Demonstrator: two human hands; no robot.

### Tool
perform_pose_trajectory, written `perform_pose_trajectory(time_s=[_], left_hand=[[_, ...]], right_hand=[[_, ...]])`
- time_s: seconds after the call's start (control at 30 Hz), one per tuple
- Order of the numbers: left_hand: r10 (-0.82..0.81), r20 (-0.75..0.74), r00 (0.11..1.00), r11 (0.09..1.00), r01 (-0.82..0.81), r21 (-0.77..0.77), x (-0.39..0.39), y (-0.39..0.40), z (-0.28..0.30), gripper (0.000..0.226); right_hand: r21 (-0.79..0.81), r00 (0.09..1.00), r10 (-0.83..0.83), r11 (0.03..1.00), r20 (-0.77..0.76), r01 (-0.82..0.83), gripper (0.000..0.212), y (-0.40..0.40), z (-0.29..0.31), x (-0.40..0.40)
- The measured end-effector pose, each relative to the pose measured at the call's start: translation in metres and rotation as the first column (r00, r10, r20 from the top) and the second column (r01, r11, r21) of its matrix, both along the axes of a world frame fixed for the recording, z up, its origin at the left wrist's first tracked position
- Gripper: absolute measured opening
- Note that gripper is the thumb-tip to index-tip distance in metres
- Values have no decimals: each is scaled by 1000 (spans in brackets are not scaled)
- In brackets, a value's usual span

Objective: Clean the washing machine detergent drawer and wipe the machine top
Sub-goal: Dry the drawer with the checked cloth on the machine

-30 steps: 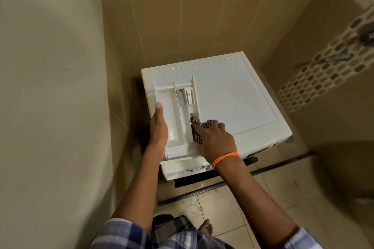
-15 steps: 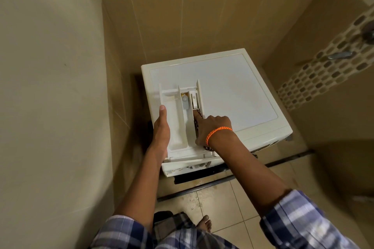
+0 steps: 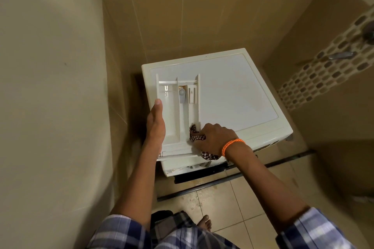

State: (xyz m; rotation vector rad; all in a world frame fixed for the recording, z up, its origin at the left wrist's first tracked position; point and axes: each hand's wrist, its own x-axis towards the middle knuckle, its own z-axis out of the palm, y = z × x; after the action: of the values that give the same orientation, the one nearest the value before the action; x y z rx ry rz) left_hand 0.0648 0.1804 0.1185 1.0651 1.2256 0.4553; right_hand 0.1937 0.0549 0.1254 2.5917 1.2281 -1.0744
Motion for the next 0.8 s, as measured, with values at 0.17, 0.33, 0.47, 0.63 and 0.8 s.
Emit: perform_pose_trajectory(time_s=[0.17, 0.33, 0.47, 0.63, 0.8], left_hand=[[3, 20, 1000, 1000, -4, 18, 4, -1, 1, 71], [27, 32, 999, 1000, -28, 10, 9, 4, -1, 75], [40, 33, 999, 998, -38, -53, 3, -4, -4, 91], [-9, 45, 999, 997, 13, -80, 4, -7, 3, 95], [-36, -11, 999, 998, 35, -57, 7, -9, 2, 71]], right_hand=[[70, 953, -86, 991, -292, 111, 33, 1, 11, 15], [331, 904, -244, 871, -350, 364, 63, 4, 25, 1], [708, 941, -293, 628, -169, 323, 58, 15, 37, -19], [365, 941, -55, 928, 333, -75, 60, 23, 17, -51], [23, 962, 117, 992, 248, -127, 61, 25, 26, -49]])
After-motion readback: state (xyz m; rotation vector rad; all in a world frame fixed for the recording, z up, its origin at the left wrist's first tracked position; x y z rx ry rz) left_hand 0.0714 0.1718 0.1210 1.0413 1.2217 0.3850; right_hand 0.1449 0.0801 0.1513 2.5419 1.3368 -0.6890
